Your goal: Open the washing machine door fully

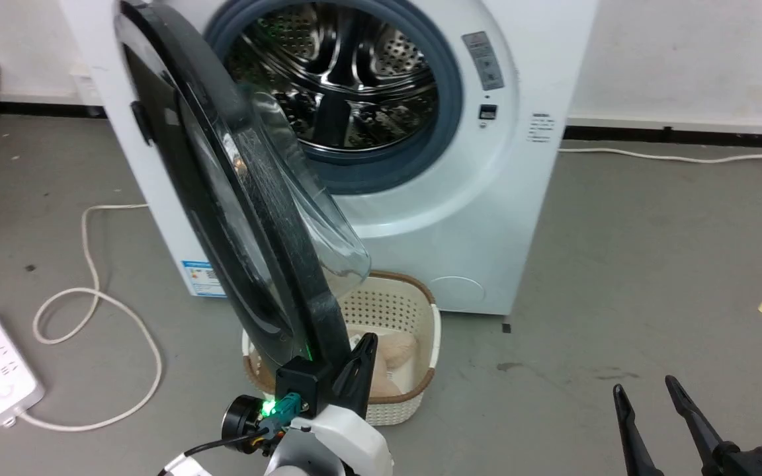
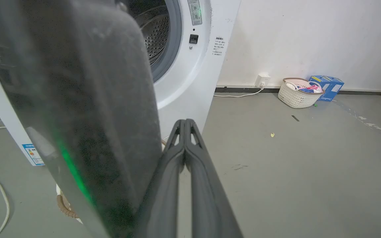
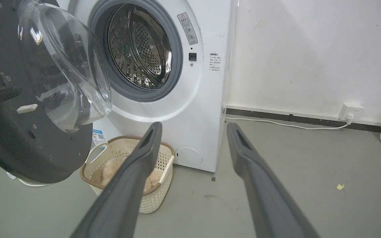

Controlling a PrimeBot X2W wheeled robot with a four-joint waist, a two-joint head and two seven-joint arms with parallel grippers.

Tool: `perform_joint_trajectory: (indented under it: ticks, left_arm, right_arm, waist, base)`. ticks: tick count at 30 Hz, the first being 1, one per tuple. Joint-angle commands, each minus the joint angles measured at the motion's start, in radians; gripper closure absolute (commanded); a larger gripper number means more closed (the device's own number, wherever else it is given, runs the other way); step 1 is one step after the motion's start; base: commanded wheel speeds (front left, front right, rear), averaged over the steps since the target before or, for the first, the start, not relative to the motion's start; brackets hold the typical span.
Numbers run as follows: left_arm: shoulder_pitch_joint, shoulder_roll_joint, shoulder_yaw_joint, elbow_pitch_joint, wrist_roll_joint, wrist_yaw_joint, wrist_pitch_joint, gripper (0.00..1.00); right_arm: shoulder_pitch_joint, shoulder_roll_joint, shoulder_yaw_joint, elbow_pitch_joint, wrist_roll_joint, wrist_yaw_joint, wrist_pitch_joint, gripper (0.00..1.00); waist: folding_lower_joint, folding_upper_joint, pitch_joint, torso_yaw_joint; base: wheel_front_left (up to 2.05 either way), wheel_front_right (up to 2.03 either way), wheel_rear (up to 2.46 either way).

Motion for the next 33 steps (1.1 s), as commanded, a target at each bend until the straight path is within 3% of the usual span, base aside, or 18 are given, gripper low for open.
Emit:
perform_joint_trajectory:
  ticks: [1,18,25,33]
  left_arm:
    - [-0.008,0.018,0.016,0.008,-0.007,0.011,-0.016,1.00]
    - [0.124,0.138,0.130,-0.131,-0.055,0.075,-0.024,1.00]
    - [0.071,0.204,0.257,-0.183,-0.135,0.088,0.012,1.00]
    - [-0.024,0.332,0.475,-0.127,-0.245,0.101,0.026,1.00]
  right_arm:
    - [-0.005,0.004,0.002,0.003,0.005,-0.001,-0.002,0.00]
    - [0.004,0.004,0.027,0.011,0.011,-0.001,0.003,0.00]
    - [-0.050,0.004,0.050,-0.027,-0.021,-0.001,0.026,0.00]
    - [-0.097,0.004,0.045,-0.049,-0.059,-0.001,0.044,0.00]
  waist:
    - [0.0000,-0.0001,-0.004,0.025]
    - [0.0000,-0.0001,0.015,0.227]
    - [0.0000,-0.0001,0.136,0.262]
    - [0.0000,-0.0001,0.246,0.251]
  base:
    - [0.00,0.00,0.00]
    - [0.00,0.00,0.00]
    - [0.00,0.00,0.00]
    - [0.00,0.00,0.00]
